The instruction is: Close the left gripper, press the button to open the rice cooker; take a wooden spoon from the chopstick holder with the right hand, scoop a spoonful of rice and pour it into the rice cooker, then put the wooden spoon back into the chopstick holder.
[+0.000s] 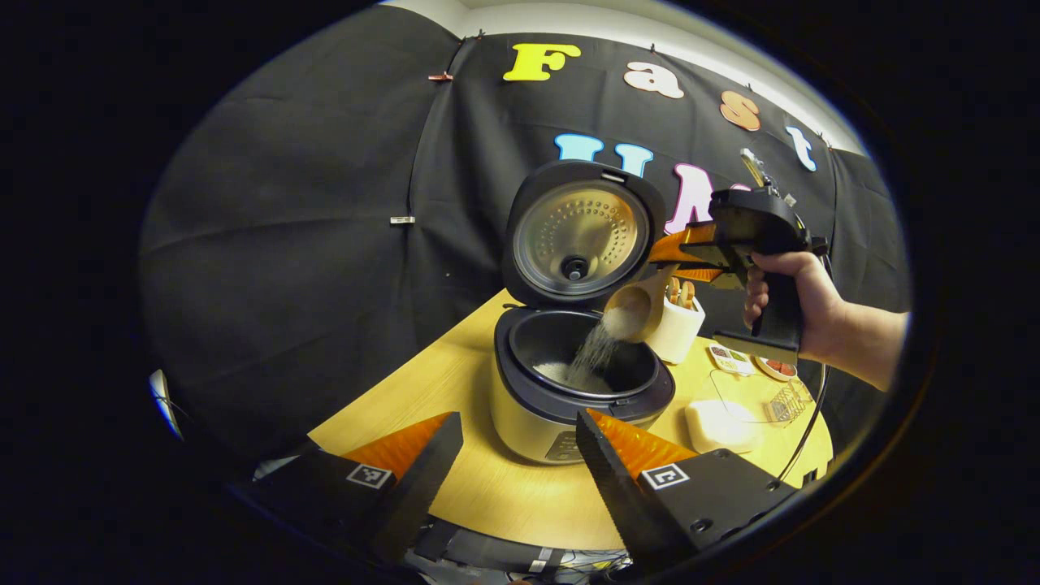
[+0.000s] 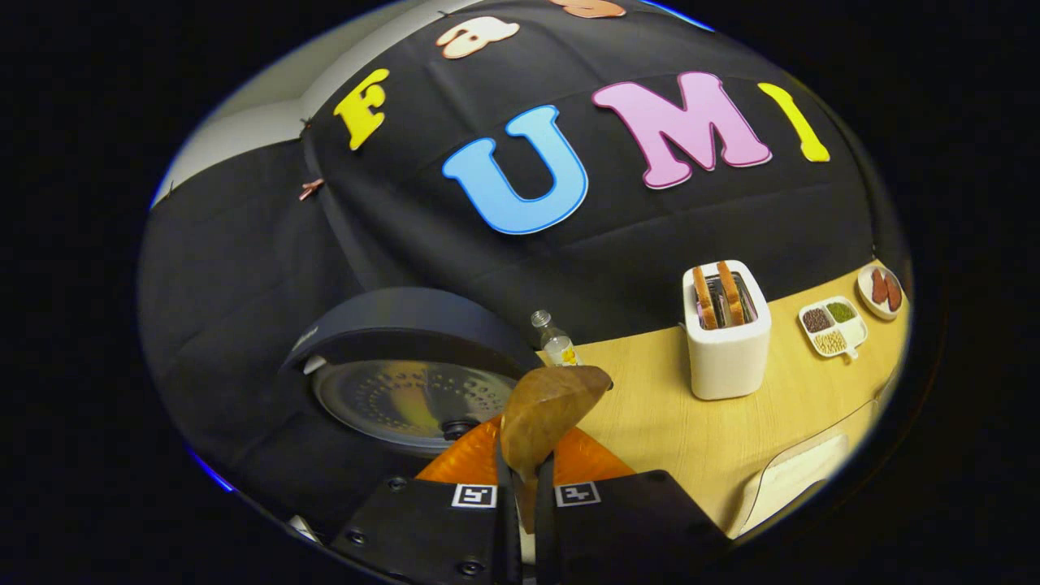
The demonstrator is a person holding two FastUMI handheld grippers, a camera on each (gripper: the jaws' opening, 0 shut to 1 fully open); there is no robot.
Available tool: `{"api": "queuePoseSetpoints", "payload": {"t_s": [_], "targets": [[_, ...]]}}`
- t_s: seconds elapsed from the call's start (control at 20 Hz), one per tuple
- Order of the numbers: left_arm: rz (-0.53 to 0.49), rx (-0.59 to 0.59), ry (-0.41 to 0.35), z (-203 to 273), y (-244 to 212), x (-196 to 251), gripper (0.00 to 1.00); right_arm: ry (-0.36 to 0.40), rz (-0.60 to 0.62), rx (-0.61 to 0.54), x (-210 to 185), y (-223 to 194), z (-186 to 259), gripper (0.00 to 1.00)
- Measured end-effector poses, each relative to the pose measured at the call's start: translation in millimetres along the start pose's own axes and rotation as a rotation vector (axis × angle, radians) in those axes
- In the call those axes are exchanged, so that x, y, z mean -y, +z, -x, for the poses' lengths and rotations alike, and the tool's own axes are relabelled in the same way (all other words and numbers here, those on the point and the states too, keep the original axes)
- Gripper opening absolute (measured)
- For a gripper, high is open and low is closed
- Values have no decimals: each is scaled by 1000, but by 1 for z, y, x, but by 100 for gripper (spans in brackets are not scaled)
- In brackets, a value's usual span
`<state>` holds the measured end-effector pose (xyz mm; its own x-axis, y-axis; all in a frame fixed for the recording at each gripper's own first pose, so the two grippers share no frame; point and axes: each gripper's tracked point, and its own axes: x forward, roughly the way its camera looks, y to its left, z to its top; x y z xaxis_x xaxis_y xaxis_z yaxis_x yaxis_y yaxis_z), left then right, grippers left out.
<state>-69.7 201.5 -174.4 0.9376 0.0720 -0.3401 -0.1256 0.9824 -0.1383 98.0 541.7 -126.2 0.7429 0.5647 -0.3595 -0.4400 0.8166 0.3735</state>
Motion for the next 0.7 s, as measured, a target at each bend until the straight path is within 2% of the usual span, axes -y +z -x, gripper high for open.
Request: {"api": "queuePoseSetpoints", "payload": {"t_s": [0.25, 0.3, 0.35, 0.7], "targets": [[1, -11, 3, 2, 1, 0, 96, 66, 152, -32, -21, -24, -10, 11], [-1, -14, 5, 1, 3, -1, 96, 74, 184, -33, -24, -26, -12, 16], [-3, -13, 8, -4, 3, -4, 96, 83, 224, -33, -28, -31, -11, 11], [-2, 2, 18, -6, 7, -10, 96, 201, 590, -4, -59, -51, -6, 11]]}}
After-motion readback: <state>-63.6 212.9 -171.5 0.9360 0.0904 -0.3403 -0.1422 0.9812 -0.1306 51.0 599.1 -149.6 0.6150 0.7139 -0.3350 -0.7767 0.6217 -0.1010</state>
